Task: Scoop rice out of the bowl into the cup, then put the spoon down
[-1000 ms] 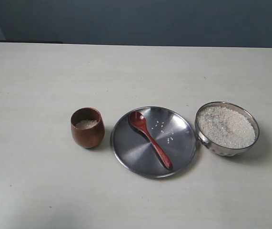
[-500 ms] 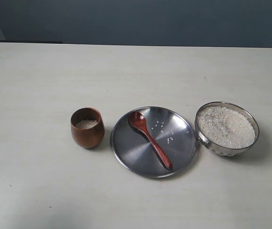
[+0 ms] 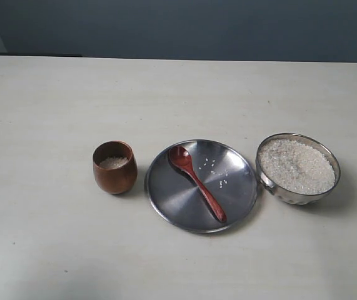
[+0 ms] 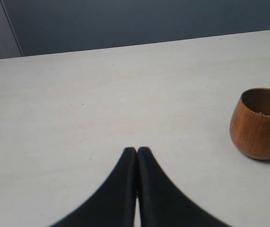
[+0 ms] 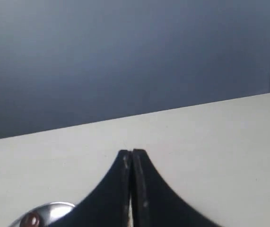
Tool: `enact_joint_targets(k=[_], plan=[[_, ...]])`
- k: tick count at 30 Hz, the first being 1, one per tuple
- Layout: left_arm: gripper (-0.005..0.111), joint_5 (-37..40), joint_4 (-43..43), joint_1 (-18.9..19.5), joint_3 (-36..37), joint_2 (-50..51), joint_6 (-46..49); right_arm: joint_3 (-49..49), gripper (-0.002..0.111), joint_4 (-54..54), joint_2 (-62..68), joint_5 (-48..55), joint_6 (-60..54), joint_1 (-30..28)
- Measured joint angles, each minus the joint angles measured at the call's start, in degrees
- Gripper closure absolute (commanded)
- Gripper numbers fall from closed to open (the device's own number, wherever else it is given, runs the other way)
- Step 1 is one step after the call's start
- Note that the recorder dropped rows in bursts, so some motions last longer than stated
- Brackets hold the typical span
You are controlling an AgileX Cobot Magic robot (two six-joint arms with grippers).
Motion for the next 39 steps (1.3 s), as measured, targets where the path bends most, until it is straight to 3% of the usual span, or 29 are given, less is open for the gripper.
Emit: enact_joint_targets(k=[16, 24, 29, 39], plan=[[0.106, 0.0, 0.0, 0.0, 0.0, 0.0, 0.0, 0.0, 0.108, 5.9, -2.9, -3.8, -2.4, -1.7], [0.106, 0.0, 0.0, 0.0, 0.0, 0.0, 0.0, 1.5, 0.108, 18.0, -2.9, -4.0, -23.9, -1.7], [0.106, 0.0, 0.0, 0.0, 0.0, 0.0, 0.0, 5.0, 0.108, 26.4, -2.9, -9.5, -38.1, -1.7], [0.106, 0.0, 0.1, 0.0, 0.0, 0.0, 0.0, 10.6, 0.108, 32.1, -2.9, -16.3, -43.9, -1.7]])
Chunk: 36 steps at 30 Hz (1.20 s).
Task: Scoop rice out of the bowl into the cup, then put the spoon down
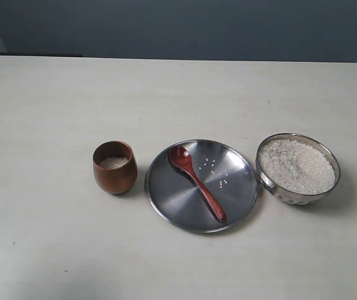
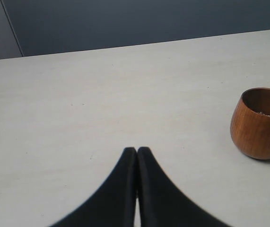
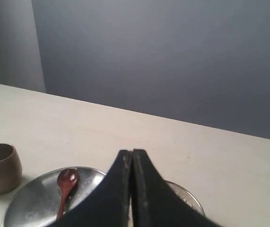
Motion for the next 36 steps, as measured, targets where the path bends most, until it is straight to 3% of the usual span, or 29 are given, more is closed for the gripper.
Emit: enact_joint_targets(k=[19, 36], plan=[[0.106, 0.0, 0.0, 0.0, 0.0, 0.0, 0.0, 0.4, 0.108, -2.3, -2.8, 6.9, -0.3, -0.4], [0.106, 0.0, 0.0, 0.0, 0.0, 0.0, 0.0, 8.0, 0.108, 1.7, -3.4, 0.9, -0.3, -16.1]])
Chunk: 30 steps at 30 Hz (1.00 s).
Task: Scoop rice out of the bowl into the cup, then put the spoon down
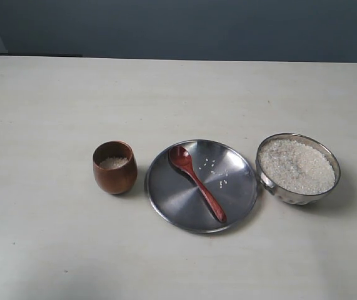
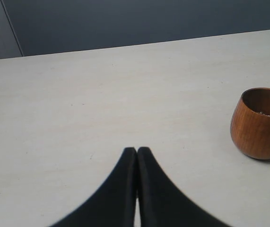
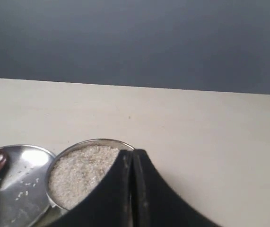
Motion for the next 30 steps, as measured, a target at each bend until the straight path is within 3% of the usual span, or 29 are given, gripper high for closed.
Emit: enact_joint_targets(k=[7, 30], plan=[[0.106, 0.0, 0.0, 0.0, 0.0, 0.0, 0.0, 3.2, 0.108, 2.1, -0.1, -1.5, 0.0, -5.0], [0.106, 0.0, 0.0, 0.0, 0.0, 0.0, 0.0, 5.6, 0.108, 1.1, -0.1, -0.4, -1.5, -5.4]])
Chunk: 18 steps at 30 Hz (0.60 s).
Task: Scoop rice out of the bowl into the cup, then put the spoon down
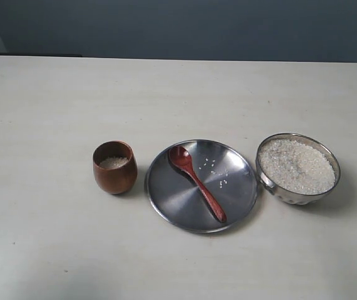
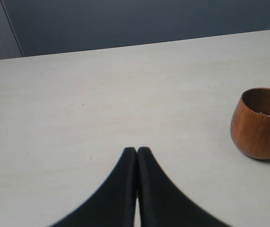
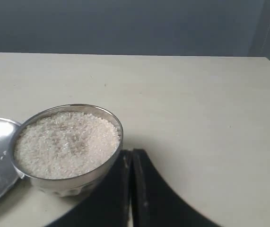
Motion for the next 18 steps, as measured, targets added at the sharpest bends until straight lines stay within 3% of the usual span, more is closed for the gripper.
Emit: enact_joint_targets(k=[18], plan=[[0.106, 0.0, 0.0, 0.0, 0.0, 0.0, 0.0, 0.0, 0.108, -0.1, 0.0, 0.1, -1.5, 0.0]])
